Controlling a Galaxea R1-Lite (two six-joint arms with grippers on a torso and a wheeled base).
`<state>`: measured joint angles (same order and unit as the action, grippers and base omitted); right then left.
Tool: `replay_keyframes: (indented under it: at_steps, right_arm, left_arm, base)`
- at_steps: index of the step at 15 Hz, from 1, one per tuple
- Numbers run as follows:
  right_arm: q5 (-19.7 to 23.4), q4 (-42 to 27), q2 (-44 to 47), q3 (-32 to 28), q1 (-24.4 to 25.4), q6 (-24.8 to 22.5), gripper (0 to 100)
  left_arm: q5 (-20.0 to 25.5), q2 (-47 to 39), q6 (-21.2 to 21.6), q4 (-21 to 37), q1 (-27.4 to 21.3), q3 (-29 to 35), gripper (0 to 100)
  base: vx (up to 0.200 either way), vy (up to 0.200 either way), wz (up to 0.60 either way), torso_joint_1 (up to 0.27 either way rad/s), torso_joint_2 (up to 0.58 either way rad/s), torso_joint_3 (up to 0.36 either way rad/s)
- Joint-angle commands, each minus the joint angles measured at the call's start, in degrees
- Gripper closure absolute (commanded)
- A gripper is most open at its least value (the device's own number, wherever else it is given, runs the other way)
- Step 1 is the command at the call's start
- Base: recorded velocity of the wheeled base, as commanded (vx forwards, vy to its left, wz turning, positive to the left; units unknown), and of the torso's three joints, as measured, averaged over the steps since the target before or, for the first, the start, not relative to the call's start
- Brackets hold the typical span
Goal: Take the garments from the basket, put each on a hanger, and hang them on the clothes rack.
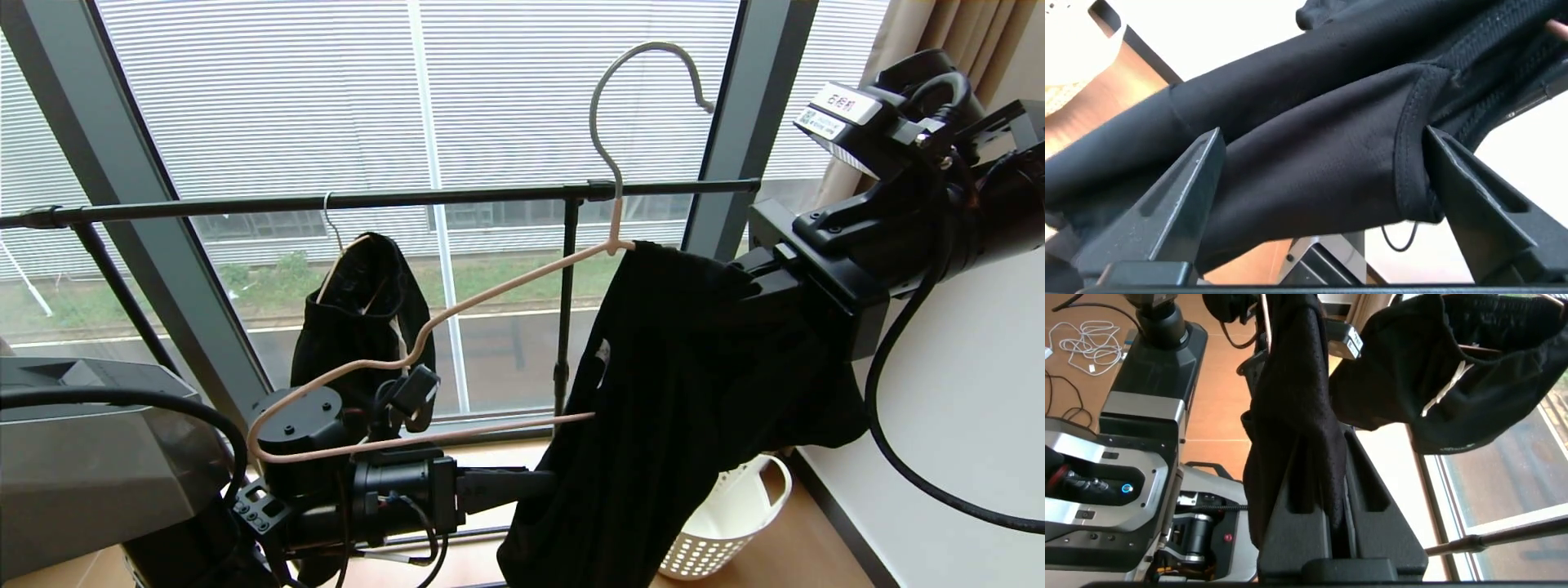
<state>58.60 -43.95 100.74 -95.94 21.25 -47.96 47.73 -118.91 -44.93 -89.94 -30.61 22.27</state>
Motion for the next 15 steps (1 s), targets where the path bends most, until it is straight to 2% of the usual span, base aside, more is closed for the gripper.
replay_keyframes:
  at_steps: [1, 6, 10, 14, 15]
  right_arm:
    - [0.11, 0.00, -0.02, -0.12, 0.02, -0.03, 100]
    - [0.11, -0.09, -0.55, 0.31, -0.24, -0.03, 100]
    - [0.11, 0.00, -2.74, 4.62, -6.48, -0.12, 100]
    - [0.02, 0.27, -3.10, 6.99, -9.65, -0.12, 100]
    - [-0.94, 2.46, -3.98, 9.54, -10.70, -0.12, 100]
  left_arm:
    - [0.00, 0.08, 0.02, -0.06, -0.33, -0.04, 100]
    - [0.00, 1.05, 0.02, -0.06, 0.29, -0.39, 100]
    - [0.00, 3.95, 0.64, -0.06, 7.41, -3.99, 100]
    - [0.00, 4.91, 0.73, -0.06, 10.66, -4.87, 100]
    - [0.00, 5.35, 0.73, -0.06, 12.42, -4.87, 100]
  base:
    - [0.000, 0.000, 0.00, 0.000, 0.00, 0.000]
    - [0.000, 0.000, 0.00, 0.000, 0.00, 0.000]
    - [0.000, 0.000, 0.00, 0.000, 0.00, 0.000]
    - [0.000, 0.000, 0.00, 0.000, 0.00, 0.000]
    - [0.000, 0.000, 0.00, 0.000, 0.00, 0.000]
